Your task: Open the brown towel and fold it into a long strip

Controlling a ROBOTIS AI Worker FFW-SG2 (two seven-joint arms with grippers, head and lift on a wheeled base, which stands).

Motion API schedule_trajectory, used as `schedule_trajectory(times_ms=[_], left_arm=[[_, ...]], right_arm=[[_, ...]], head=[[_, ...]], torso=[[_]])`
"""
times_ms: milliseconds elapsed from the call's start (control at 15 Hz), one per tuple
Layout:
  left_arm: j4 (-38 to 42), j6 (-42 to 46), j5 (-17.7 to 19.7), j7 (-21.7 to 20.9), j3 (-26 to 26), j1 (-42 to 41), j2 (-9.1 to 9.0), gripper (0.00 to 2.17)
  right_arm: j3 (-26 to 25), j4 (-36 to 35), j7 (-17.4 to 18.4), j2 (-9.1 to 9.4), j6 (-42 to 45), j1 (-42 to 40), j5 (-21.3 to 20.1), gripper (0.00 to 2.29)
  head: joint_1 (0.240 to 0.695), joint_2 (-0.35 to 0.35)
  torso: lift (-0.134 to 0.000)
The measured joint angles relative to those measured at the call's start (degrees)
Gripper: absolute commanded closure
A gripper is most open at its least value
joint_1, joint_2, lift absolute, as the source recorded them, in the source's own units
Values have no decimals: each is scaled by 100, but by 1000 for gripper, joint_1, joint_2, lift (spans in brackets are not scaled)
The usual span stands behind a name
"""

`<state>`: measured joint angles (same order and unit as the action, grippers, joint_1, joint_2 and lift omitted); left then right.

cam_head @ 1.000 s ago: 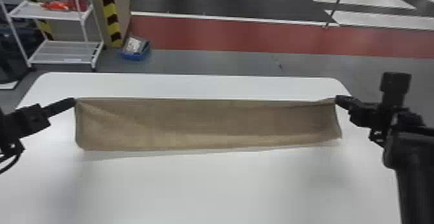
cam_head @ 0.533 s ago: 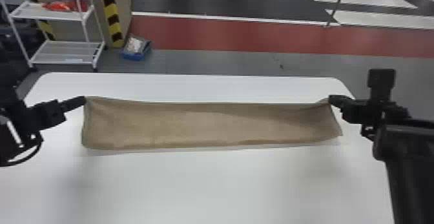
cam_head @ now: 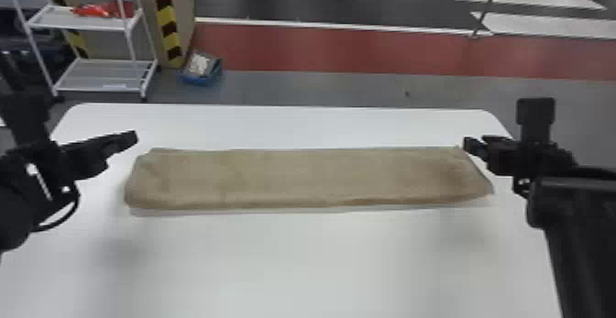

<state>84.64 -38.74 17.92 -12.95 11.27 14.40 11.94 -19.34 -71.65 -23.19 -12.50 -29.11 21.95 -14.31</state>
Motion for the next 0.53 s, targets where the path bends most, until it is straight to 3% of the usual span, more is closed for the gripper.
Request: schedule_trajectory(times_ms=[333, 533], left_arm=[[354, 242, -28, -40, 214, -443, 0, 36], [636, 287, 215, -206, 477, -796, 5, 43]], right_arm=[[-236, -359, 7, 28, 92, -385, 137, 56], [-402, -699, -48, 26, 40, -751, 342, 80]], head=[[695, -112], [695, -113]], torso=[[-123], [-123]])
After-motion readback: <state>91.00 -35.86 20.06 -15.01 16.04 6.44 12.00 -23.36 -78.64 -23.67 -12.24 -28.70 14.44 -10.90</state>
